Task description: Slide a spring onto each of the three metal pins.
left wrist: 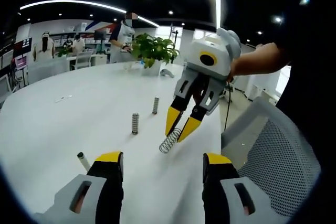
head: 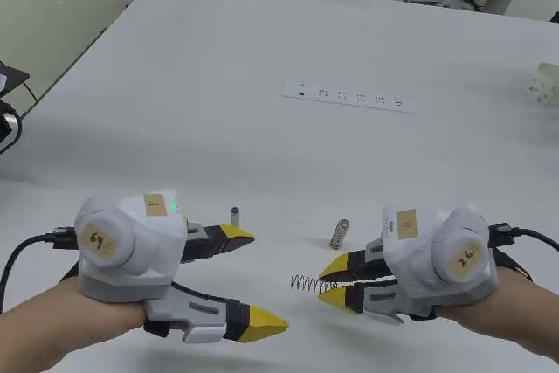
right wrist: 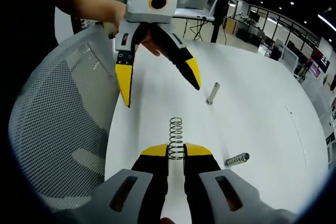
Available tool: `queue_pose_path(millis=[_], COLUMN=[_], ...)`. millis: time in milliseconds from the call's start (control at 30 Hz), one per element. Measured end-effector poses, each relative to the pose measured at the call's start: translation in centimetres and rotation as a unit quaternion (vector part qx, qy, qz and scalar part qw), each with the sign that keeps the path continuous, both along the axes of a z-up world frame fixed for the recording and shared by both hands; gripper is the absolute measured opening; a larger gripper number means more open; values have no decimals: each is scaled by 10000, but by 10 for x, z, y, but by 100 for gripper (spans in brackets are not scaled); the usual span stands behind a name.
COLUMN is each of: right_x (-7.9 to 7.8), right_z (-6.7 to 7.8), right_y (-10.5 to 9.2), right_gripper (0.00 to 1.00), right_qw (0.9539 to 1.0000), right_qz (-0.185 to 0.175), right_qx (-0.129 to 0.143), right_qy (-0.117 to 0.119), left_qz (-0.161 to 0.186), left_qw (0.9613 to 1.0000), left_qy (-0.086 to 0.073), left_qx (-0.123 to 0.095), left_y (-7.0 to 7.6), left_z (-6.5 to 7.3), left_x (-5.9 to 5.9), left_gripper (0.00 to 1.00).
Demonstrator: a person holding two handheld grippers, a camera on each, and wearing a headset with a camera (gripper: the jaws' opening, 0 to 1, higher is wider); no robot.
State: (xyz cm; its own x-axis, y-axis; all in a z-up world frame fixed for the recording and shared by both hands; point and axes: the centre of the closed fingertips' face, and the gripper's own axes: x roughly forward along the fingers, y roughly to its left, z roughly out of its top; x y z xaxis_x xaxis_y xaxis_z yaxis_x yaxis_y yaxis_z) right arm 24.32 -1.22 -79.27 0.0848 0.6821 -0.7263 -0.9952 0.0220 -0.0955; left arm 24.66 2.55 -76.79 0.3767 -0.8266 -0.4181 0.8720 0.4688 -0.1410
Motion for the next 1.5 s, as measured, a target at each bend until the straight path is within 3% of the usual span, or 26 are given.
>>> queue_pose_path(millis=[400,633,967,1267,1500], right_x=[-4,-3,-6,-6,-10], right_z=[13,21,26,26,24], right_y=[-4,-6,-6,-6,-6], right_gripper=[8,8,8,8,8], right_qw=[9998,9996,9994,9995,9997], right_qz=[152,200,253,171,33], right_qx=[41,74,143,194,260], right_qy=[-118,-179,-201,-180,-19], left_qz=[-376,-606,-798,-923,-1065], left_qw=[9992,9981,9966,9949,9932], left_qy=[-101,-92,-184,-400,-437], left_qx=[12,14,17,85,174], left_y=[-28,-42,-48,-48,-49], left_z=[3,3,5,7,5], left_x=[8,5,2,-1,-6], left_gripper=[35,25,6,4,3])
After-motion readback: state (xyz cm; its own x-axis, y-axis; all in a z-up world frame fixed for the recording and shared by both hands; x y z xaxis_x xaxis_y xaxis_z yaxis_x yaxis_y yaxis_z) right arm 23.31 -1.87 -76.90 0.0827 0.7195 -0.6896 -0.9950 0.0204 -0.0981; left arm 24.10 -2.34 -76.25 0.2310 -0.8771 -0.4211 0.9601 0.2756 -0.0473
